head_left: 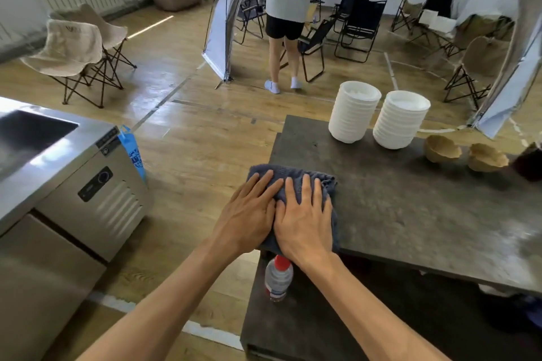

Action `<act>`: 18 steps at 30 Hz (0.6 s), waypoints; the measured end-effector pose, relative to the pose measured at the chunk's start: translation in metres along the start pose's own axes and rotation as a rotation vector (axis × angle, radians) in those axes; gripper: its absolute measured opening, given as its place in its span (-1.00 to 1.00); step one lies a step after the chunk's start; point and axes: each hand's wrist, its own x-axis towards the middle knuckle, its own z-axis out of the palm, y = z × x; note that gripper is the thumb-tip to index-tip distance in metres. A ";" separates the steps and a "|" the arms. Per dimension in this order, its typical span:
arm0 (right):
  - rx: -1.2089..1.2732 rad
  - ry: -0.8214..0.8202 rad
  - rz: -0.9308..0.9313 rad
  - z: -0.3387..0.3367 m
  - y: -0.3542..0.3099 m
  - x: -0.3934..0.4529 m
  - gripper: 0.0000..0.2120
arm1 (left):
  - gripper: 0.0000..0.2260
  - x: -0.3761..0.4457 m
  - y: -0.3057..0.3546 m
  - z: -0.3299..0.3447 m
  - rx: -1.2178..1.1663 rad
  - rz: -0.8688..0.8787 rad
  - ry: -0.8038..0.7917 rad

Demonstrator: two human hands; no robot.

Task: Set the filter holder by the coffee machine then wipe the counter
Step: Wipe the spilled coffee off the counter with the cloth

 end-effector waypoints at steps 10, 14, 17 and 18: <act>0.090 -0.046 -0.113 0.006 -0.022 0.012 -0.46 | -0.56 -0.013 -0.012 0.007 -0.668 -0.296 -0.034; 0.068 -0.014 -0.131 -0.004 0.011 0.007 -0.48 | -0.57 0.006 0.017 -0.001 -0.451 -0.294 -0.069; 0.030 0.003 -0.107 -0.014 0.050 0.004 -0.48 | -0.53 0.029 0.051 0.002 -0.293 -0.222 -0.098; 0.037 0.008 -0.086 -0.017 0.063 0.003 -0.49 | -0.51 0.036 0.063 0.003 -0.287 -0.198 -0.107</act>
